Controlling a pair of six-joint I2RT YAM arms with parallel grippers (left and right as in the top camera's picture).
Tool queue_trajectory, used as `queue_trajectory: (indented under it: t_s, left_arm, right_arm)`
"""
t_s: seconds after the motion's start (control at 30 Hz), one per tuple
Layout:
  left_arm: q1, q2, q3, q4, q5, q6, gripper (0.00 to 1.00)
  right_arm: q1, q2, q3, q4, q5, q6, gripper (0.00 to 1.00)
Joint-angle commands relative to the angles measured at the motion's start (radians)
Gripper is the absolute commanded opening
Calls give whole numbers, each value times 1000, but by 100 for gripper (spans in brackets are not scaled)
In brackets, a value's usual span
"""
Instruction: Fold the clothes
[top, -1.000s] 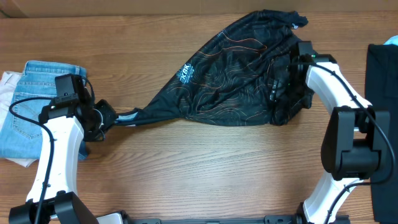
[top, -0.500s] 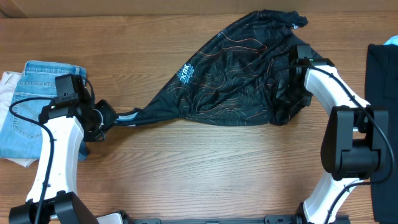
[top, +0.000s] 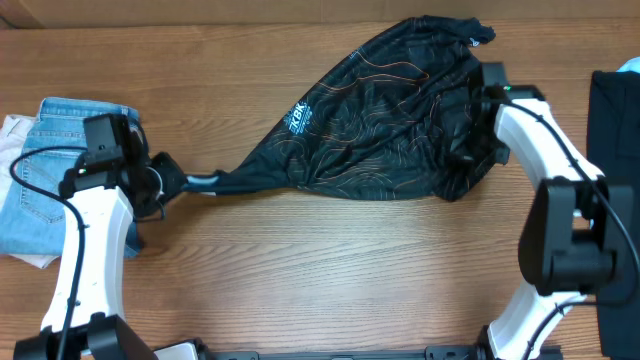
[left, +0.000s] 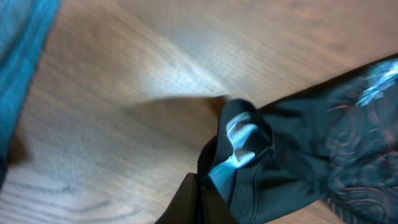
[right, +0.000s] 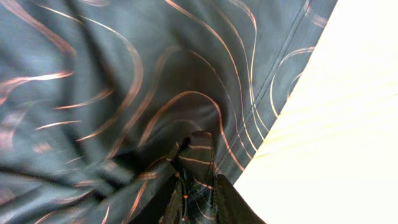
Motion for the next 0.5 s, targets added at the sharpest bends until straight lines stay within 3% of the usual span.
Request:
queue_trajectory:
  t_s: [0.0, 0.17, 0.37, 0.47]
  left_arm:
    - [7, -55, 89, 4, 2, 31, 4]
    - [7, -77, 109, 2, 1, 31, 4]
    - [14, -88, 111, -1, -6, 37, 4]
    - [15, -88, 111, -24, -7, 40, 4]
  right_arm:
    - [-3, -128, 68, -31, -64, -48, 19]
    - [-4, -182, 68, -172, -82, -50, 14]
    - [-17, -187, 66, -331, -93, -102, 15]
    - [-14, -187, 66, -322, -166, -101, 32]
